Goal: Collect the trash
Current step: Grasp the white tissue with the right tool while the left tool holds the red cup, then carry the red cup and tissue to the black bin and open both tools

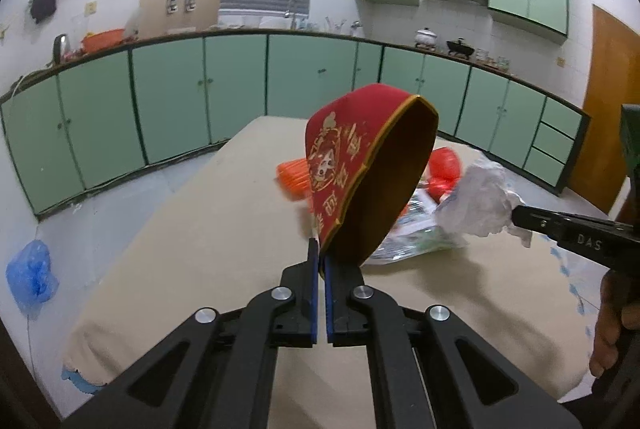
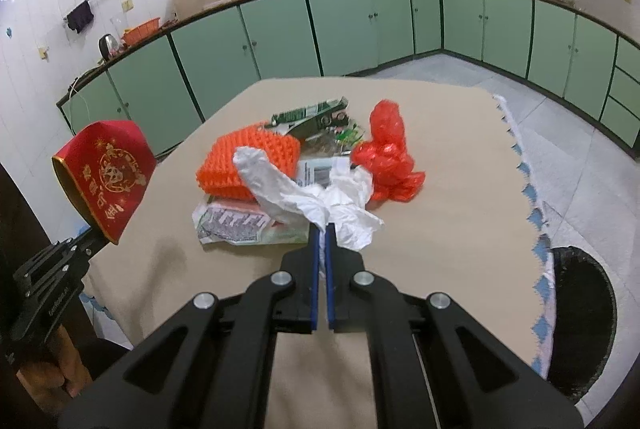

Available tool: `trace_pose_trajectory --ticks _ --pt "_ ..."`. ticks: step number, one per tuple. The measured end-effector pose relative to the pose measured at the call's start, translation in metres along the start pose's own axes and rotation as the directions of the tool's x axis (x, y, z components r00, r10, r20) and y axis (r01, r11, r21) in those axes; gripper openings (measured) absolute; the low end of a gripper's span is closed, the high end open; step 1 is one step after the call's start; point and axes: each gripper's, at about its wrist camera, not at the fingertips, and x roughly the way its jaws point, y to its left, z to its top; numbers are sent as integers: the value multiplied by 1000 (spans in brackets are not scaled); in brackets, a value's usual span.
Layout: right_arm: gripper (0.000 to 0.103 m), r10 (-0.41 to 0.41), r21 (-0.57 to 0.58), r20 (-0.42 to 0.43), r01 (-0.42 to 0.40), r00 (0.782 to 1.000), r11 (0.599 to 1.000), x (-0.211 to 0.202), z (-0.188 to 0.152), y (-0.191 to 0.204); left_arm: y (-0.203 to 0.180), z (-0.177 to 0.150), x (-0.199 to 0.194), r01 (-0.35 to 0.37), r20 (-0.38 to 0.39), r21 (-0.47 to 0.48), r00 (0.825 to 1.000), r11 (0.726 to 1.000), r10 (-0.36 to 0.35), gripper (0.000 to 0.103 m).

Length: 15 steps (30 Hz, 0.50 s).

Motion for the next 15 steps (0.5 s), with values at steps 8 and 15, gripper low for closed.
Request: trace_pose_trajectory --ticks 8,15 --pt "2 -30 17 56 29 998 999 -44 2 -19 -41 14 -10 76 14 54 997 996 -77 3" --pt "2 -87 48 92 83 992 995 -79 -3 -52 -93 25 -7 172 10 106 985 979 -174 3"
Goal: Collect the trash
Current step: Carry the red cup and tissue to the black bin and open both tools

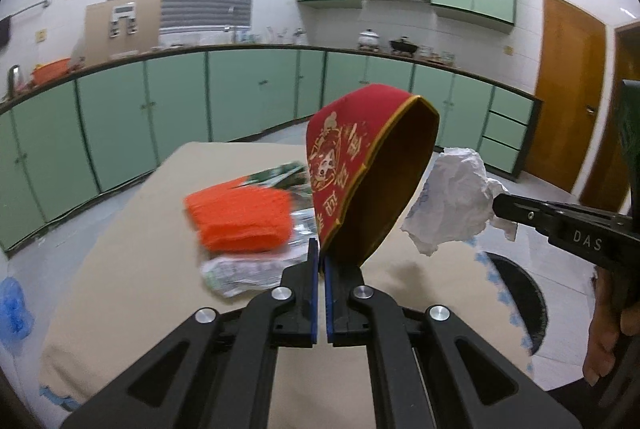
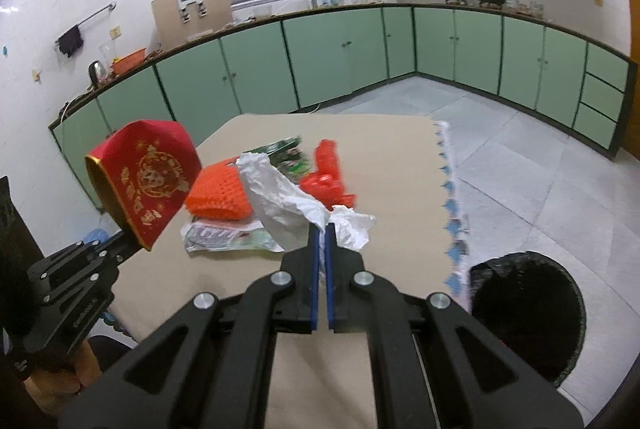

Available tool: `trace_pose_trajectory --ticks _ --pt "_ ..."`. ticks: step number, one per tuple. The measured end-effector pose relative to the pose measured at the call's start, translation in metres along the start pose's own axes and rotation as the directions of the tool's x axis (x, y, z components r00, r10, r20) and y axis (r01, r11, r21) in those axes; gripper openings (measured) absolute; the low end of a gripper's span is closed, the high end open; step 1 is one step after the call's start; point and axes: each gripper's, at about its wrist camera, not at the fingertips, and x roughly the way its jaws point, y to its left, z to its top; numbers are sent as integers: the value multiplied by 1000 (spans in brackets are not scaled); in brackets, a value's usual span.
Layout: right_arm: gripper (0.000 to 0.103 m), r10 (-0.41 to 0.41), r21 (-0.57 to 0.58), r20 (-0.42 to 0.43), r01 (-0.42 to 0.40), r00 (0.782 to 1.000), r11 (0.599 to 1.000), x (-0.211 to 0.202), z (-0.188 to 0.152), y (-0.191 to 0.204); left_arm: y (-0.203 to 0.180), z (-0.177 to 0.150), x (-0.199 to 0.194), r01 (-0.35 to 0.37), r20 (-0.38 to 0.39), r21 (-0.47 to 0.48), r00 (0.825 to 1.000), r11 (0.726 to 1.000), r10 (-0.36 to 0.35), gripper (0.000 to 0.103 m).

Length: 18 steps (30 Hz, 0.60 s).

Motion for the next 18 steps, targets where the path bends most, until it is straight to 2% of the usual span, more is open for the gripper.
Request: trace_pose_trajectory --ticks 5,10,13,18 --pt "2 -74 63 24 72 997 995 -23 -4 -50 -44 8 17 81 -14 40 997 996 -81 3" --pt "2 -165 171 20 160 986 972 -39 -16 -123 -98 19 43 174 -48 88 984 981 -170 3" --pt "2 -218 243 -4 212 976 946 -41 -30 -171 -135 22 64 241 -87 119 969 963 -232 3" --pt "2 -292 305 -98 307 952 901 -17 -65 -240 -203 17 108 359 -194 160 925 920 -327 3"
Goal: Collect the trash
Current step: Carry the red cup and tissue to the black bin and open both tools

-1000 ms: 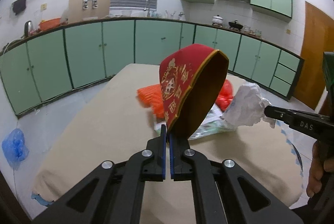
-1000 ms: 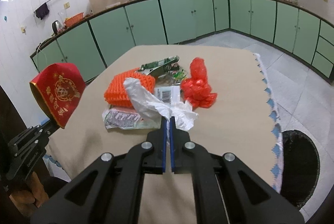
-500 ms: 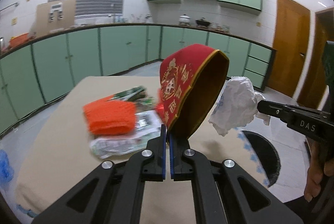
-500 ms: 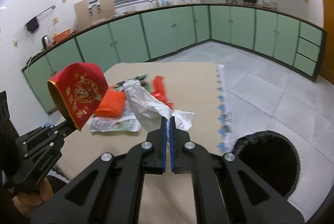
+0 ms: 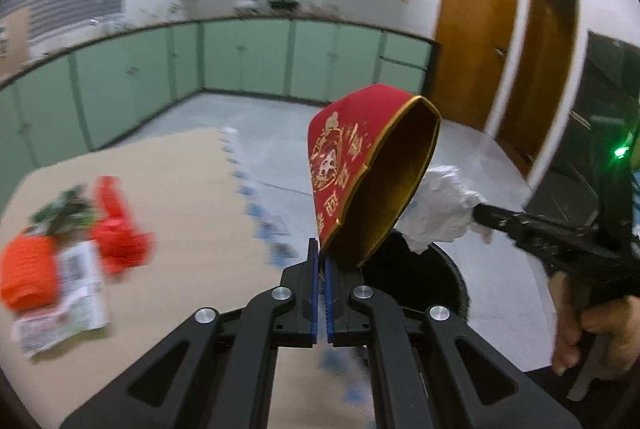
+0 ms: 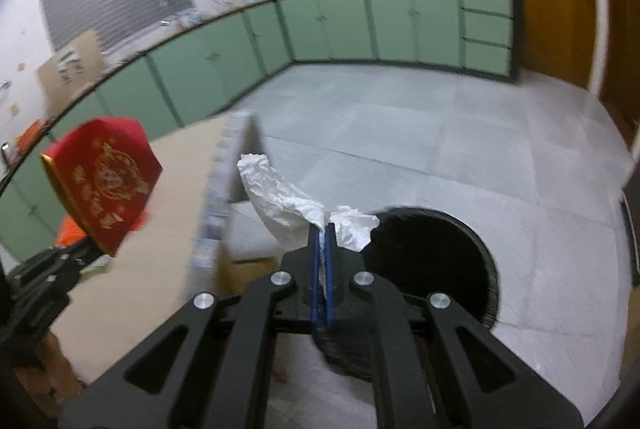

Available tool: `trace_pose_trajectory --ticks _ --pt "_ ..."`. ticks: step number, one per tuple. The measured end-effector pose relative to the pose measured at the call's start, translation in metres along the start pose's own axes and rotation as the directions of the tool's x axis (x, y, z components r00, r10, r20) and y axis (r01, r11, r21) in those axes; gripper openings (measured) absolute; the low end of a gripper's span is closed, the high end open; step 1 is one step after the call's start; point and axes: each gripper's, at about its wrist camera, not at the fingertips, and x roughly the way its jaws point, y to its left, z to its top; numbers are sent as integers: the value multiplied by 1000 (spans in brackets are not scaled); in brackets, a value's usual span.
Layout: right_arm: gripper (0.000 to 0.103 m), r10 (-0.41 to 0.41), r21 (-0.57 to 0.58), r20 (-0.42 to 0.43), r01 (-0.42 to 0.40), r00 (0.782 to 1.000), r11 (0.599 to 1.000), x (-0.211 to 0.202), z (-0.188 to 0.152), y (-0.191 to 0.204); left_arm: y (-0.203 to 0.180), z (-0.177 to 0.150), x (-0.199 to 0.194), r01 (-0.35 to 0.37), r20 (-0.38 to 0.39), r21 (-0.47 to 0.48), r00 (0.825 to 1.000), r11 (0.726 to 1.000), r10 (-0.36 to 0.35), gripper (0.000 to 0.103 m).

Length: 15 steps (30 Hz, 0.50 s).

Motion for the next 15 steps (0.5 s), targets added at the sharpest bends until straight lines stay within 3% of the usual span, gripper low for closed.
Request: trace_pose_trajectory --ticks 3,7,10,12,14,15 --pt "2 -32 30 -56 34 998 999 34 -10 -30 -27 2 46 61 -85 21 995 998 -59 3" --pt "2 -50 86 -133 62 990 994 77 -21 -64 -53 0 116 121 -244 17 963 993 -113 3" --pt "2 -67 135 -184 92 981 986 101 -28 -84 -63 -4 164 136 -355 -32 924 990 -139 3" --pt "7 -58 178 -220 99 974 979 116 -31 -96 -68 -7 193 158 -426 -75 888 985 -175 3" --pt "22 -60 226 -253 120 966 967 126 -33 -109 -71 -15 225 170 -513 -109 834 979 -202 5" --pt "25 -55 250 -259 122 964 961 127 -33 -113 -74 -20 238 150 -542 -98 821 984 -179 8"
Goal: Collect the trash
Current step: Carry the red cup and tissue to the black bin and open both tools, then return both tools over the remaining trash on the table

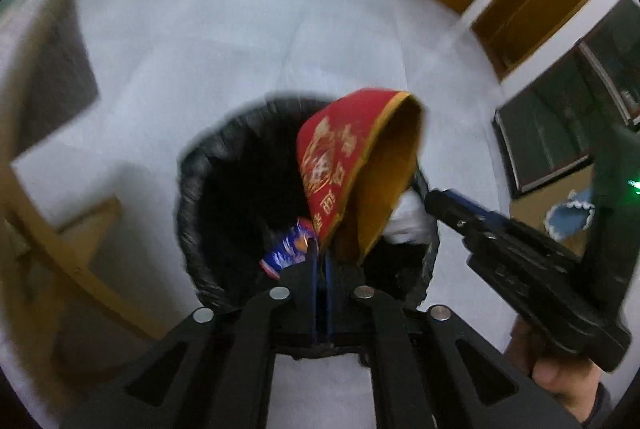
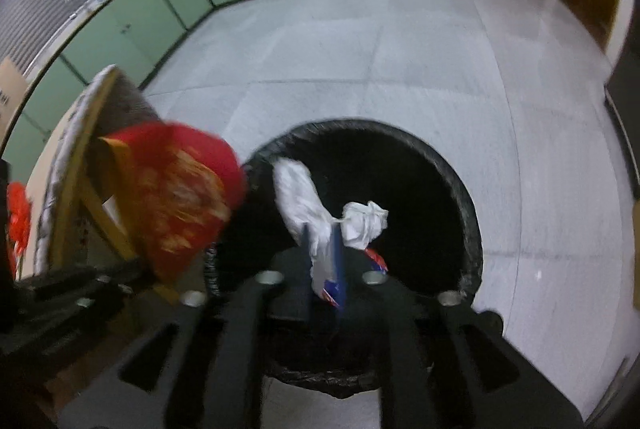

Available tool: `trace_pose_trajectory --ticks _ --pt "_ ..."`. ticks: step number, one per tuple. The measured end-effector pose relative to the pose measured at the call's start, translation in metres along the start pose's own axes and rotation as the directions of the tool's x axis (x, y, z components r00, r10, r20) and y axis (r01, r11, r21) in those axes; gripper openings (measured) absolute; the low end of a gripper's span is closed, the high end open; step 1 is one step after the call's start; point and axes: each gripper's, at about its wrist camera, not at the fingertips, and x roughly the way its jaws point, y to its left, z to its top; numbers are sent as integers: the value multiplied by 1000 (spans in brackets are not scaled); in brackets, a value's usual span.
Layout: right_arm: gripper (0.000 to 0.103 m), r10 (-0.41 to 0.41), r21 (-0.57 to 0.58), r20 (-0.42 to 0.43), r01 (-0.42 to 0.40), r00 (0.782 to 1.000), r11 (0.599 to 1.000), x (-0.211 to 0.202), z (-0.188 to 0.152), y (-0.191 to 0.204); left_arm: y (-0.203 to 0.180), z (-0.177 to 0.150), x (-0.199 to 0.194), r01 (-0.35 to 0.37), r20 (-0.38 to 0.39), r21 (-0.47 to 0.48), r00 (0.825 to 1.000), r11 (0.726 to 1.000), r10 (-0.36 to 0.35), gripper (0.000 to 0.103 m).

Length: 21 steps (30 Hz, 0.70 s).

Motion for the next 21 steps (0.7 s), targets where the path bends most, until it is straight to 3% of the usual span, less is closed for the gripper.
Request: trace_pose_trajectory --ticks 1,3,7,9,13,15,18,19,21 --pt "25 2 21 4 -2 1000 1000 -1 1 -4 -2 -2 5 -27 -2 6 1000 1000 28 18" --pt "25 0 33 43 -1 999 999 -12 1 -12 -1 -3 13 -37 -10 5 999 999 37 28" --pt "27 -13 61 113 6 994 998 -34 -1 -25 6 -7 5 -26 13 -35 1000 999 26 38" --pt "27 -9 70 123 1 992 998 -37 1 -29 12 -5 -10 -19 53 -52 998 998 22 41" --pt "28 -3 9 141 2 990 1000 -55 -6 -12 18 -17 -67 -26 184 -66 982 997 38 57" --pt "35 2 -40 153 5 988 999 -69 -13 6 25 -38 -108 -70 266 -64 960 996 84 63" --pt "54 45 -144 181 -19 982 989 -97 -29 49 46 -71 -158 -141 338 -115 925 983 172 75" --pt "61 66 -193 179 -30 982 981 -107 -37 69 58 -87 -179 -172 358 -148 908 974 215 76" --pt "63 122 -283 155 -74 980 956 -123 -52 110 84 -121 -220 -230 393 -208 871 951 296 81"
